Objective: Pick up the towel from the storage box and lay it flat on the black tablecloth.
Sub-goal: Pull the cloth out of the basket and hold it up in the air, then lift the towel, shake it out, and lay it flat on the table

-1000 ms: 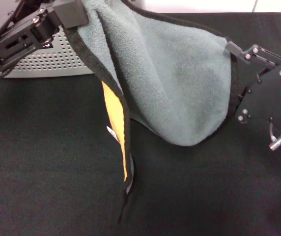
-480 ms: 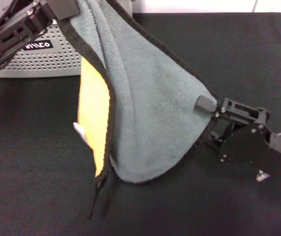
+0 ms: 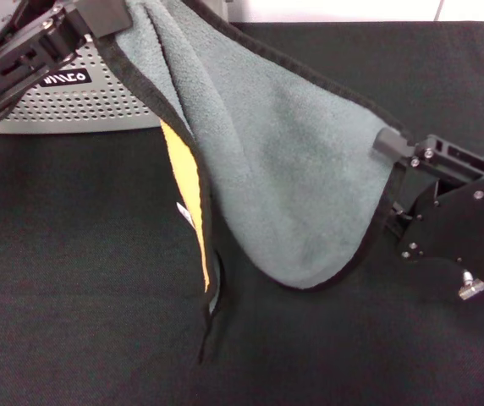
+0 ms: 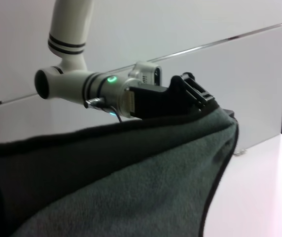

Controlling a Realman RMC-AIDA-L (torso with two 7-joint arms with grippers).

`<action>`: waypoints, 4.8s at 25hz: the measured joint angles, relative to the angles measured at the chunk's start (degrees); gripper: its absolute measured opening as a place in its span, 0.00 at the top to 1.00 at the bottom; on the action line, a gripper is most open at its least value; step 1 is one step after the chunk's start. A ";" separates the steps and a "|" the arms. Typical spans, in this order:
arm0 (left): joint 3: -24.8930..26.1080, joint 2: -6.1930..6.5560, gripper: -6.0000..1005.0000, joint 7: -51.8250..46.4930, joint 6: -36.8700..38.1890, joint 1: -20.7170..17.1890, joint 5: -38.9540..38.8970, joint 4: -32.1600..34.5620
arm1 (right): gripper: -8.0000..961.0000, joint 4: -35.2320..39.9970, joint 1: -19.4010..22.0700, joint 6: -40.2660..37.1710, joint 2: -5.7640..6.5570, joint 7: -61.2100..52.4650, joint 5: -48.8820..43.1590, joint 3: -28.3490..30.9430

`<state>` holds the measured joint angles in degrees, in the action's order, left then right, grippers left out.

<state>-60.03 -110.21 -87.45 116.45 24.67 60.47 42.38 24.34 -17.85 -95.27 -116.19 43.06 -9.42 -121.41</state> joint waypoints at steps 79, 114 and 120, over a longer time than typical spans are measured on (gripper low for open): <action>11.45 -2.01 0.90 6.56 -0.14 -7.87 14.93 0.08 | 0.99 13.93 4.18 7.98 1.59 10.07 1.56 0.76; 1.25 -0.83 0.89 8.73 0.46 -20.17 11.10 10.10 | 0.99 41.15 24.87 15.61 5.55 -9.63 -24.90 9.30; -3.67 0.77 0.89 8.34 0.46 -23.59 5.18 14.51 | 0.99 42.64 28.78 8.04 4.86 -14.79 -29.96 13.93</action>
<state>-63.70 -109.44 -79.10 116.90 1.08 65.65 56.90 66.98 10.93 -87.24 -111.33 28.27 -39.38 -107.48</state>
